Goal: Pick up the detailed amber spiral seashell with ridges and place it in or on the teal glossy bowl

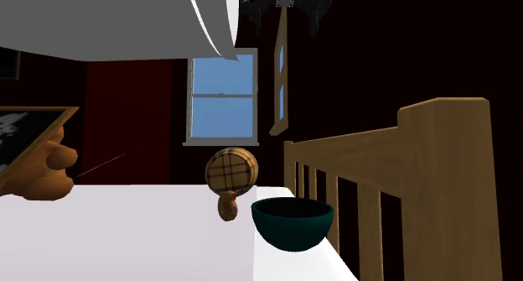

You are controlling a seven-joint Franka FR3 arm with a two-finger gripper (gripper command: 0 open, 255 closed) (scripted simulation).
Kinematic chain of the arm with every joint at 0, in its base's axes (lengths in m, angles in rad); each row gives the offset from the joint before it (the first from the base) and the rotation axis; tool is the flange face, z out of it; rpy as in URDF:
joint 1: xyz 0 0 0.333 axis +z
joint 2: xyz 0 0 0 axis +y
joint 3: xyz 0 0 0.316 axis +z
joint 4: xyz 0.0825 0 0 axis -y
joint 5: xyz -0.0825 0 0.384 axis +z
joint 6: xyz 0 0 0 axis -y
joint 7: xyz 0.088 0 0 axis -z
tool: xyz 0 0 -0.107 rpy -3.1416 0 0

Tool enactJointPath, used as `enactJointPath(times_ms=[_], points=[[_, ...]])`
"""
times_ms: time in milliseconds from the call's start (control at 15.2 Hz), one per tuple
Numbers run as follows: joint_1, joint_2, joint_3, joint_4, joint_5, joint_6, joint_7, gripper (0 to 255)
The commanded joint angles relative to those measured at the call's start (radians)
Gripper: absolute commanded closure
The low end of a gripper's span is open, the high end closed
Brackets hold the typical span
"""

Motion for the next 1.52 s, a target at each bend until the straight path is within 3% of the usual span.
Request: enactJointPath(times_ms=[0, 726, 1452], points=[[0.0, 0.0, 0.0, 0.0, 0.0, 0.0, 0.0, 0], [0.056, 0.238, 0.004, -0.11, 0.036, 0.414, -0.025, 0], [0.113, 0.595, 0.02, -0.046, 0.084, 0.775, -0.07, 0]])
